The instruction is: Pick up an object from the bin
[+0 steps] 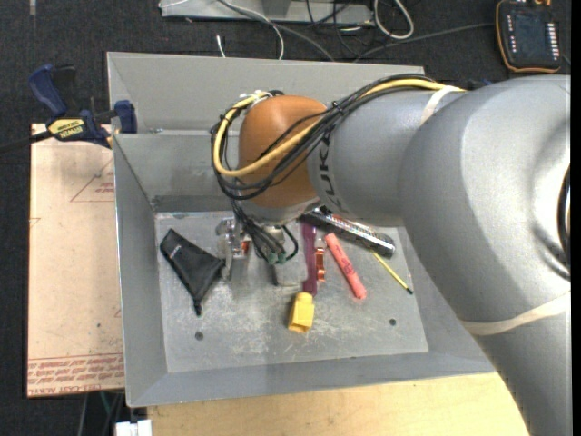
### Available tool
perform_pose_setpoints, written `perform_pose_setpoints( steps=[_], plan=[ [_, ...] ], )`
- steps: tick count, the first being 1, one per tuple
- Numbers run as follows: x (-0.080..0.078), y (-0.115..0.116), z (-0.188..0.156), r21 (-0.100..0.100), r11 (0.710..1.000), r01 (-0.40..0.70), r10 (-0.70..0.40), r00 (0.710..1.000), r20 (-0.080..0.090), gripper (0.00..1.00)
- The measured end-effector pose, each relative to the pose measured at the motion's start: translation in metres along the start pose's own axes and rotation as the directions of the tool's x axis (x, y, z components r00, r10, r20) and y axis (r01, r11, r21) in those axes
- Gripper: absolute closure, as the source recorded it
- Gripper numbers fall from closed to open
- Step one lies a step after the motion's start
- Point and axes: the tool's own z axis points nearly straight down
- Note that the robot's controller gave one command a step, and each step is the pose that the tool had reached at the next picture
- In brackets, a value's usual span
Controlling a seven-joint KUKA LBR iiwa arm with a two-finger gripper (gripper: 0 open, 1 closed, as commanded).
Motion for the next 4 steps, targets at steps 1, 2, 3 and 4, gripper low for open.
perform_pose_setpoints(
  steps=[1, 2, 3, 4],
  plan=[
    [0.000, 0.000, 0.000, 0.000, 1.000, -0.001, 0.001, 1.000, 0.000, 1.00],
    [0.004, 0.000, -0.026, 0.001, 1.000, -0.001, 0.001, 1.000, -0.012, 1.00],
    [0.000, 0.001, -0.059, -0.001, 1.000, -0.002, 0.002, 1.000, -0.002, 1.00],
    [0.000, 0.001, -0.071, -0.001, 1.000, -0.003, 0.003, 1.000, -0.001, 1.00]
  ],
)
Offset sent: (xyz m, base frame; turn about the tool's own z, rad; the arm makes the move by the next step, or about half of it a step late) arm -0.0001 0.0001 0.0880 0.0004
